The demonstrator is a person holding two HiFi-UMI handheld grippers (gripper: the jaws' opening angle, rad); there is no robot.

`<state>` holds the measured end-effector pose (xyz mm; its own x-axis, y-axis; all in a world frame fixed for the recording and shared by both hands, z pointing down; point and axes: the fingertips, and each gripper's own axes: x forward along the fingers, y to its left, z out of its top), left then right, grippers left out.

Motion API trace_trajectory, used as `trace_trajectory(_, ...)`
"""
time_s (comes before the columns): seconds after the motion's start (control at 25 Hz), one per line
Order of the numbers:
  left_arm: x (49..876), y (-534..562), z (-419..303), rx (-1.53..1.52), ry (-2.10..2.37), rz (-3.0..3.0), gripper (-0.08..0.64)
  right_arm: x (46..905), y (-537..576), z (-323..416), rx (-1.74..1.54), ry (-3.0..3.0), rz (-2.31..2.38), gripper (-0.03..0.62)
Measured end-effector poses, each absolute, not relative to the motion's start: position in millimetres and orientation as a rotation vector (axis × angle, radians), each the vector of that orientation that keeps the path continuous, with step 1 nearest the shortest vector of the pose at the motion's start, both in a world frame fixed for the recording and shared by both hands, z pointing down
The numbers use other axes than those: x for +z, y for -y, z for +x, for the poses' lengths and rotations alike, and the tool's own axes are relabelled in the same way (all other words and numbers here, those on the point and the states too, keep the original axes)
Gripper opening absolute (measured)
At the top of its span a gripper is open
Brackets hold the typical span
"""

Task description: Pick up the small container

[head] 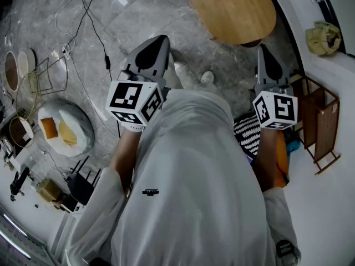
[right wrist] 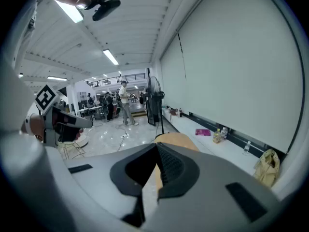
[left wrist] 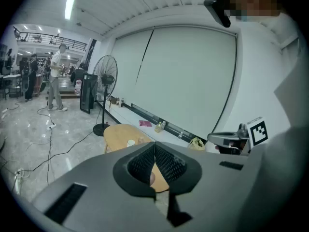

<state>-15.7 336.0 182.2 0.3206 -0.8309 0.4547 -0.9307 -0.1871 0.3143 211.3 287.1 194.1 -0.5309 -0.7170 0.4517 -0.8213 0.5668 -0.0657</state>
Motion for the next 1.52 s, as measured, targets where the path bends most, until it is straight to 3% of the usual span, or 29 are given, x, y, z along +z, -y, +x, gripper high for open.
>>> trace_trajectory(0.32,160,-386,73,0.227,1.538,2.113,0.020,158,-349,249,0.325,2.558,1.281,0.005)
trace_trajectory(0.72,128,-403,85,0.141,1.513,2.224,0.020,147,-383,261,0.345,2.547,1.361,0.005)
trace_trajectory(1.04,125,-404,30,0.069,1.532,2.203,0.020,165,-376,217,0.611,2.523,1.387,-0.002)
trace_trajectory(1.28,128,-402,-23,0.042,1.534,2.192,0.020,153,-370,162,0.360,2.550,1.365,0.005)
trace_trajectory(1.52,132,-392,-54,0.045,1.509,2.227,0.020,163,-362,136,0.431,2.485,1.435,0.013)
